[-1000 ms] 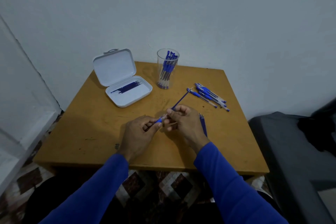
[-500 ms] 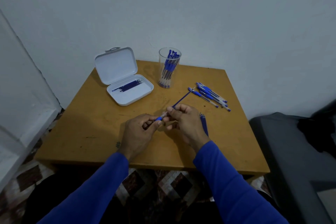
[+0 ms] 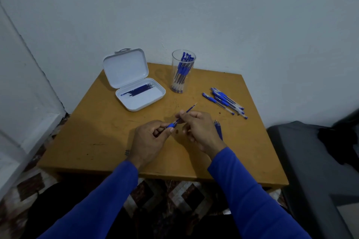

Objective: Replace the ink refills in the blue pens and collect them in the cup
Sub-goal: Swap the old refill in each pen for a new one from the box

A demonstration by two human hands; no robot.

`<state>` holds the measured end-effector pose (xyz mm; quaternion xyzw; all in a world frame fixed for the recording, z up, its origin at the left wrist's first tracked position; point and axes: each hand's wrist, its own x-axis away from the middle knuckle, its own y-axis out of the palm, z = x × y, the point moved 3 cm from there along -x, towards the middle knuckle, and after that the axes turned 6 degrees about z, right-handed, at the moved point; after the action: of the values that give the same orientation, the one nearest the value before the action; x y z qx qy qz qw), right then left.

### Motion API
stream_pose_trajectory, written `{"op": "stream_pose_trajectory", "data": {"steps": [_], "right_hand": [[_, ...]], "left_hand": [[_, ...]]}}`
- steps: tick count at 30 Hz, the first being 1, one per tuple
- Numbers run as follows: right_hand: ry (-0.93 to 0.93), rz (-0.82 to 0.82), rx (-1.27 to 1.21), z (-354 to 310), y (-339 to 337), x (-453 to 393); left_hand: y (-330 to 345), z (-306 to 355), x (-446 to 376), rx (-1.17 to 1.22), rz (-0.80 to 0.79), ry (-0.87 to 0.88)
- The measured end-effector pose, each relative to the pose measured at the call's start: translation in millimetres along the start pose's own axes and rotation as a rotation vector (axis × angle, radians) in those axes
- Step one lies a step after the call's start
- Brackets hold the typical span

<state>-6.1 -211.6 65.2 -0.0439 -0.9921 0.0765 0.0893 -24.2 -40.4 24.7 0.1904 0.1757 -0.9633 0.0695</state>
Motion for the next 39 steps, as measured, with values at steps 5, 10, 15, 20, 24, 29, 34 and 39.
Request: {"op": "stream_pose_trajectory", "data": {"steps": [5, 10, 15, 20, 24, 29, 34, 39], "right_hand": [[0.044, -0.036, 0.082, -1.0, 1.5, 1.2], [-0.03, 0.173, 0.219, 8.5, -3.9, -0.9], [-0.089, 0.068, 0.486, 18.2, 8.3, -0.3], [-0.11, 0.081, 0.556, 22.0, 15.1, -0.8], [-0.145, 0.099, 0.628, 23.1, 17.4, -2.8], [-0.031, 0.189, 0.181, 31.4, 6.0, 0.5], [0.088, 0.189, -0.156, 31.3, -3.0, 3.3], [0.055, 0.11, -0.138, 30.7, -2.2, 4.7]], "left_hand": [[-1.4, 1.6, 0.2, -0.009, 0.004, 0.004], [0.2, -2.2, 0.1, -0.027, 0.003, -0.01], [0.0, -2.6, -0.7, -0.05, -0.007, -0.01], [0.4, -2.1, -0.4, -0.051, -0.031, -0.016], [1.2, -4.2, -1.0, -0.044, -0.033, -0.035], [3.1, -6.0, -1.6, -0.078, -0.048, -0.043], [6.7, -7.8, -2.0, -0.144, -0.072, -0.023], [6.5, -7.3, -1.1, -0.18, -0.084, -0.002]]}}
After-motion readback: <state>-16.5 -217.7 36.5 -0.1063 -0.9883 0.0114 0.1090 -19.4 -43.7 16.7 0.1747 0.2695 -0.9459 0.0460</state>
